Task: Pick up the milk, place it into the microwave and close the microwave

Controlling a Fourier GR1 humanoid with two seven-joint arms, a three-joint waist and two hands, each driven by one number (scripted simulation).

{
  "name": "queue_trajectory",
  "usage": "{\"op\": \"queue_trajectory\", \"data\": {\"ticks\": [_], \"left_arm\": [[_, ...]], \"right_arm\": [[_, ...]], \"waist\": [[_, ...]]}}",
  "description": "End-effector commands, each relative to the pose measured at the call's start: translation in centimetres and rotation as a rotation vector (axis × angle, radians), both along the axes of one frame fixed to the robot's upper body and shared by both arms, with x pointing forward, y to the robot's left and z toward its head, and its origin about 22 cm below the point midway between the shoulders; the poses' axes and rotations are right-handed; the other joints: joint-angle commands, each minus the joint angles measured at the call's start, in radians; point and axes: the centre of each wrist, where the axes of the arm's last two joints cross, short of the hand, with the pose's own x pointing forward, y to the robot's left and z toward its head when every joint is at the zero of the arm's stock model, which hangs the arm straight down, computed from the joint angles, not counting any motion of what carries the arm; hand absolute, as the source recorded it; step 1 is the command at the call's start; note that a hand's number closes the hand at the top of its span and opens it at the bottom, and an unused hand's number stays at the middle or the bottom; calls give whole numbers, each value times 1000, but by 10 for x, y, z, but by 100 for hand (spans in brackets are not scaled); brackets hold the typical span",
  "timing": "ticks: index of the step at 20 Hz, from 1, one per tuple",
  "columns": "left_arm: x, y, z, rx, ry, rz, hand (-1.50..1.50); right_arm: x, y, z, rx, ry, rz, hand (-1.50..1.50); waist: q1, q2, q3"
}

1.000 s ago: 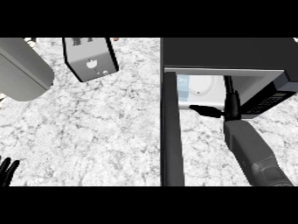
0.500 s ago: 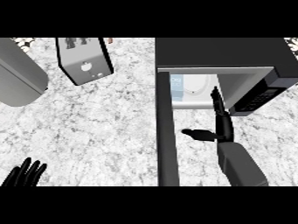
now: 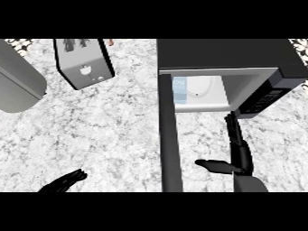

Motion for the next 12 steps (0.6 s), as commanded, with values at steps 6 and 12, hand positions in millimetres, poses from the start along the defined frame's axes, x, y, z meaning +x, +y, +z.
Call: {"op": "queue_trajectory", "data": {"ticks": [6, 12], "left_arm": [[44, -40, 7, 104, -31, -87, 150], [70, -98, 4, 199, -60, -148, 150]], "right_arm": [[-70, -48, 38, 115, -71, 6, 150], [-116, -76, 64, 152, -72, -44, -150]], "waist": [[-4, 5, 0], [6, 9, 1]]}}
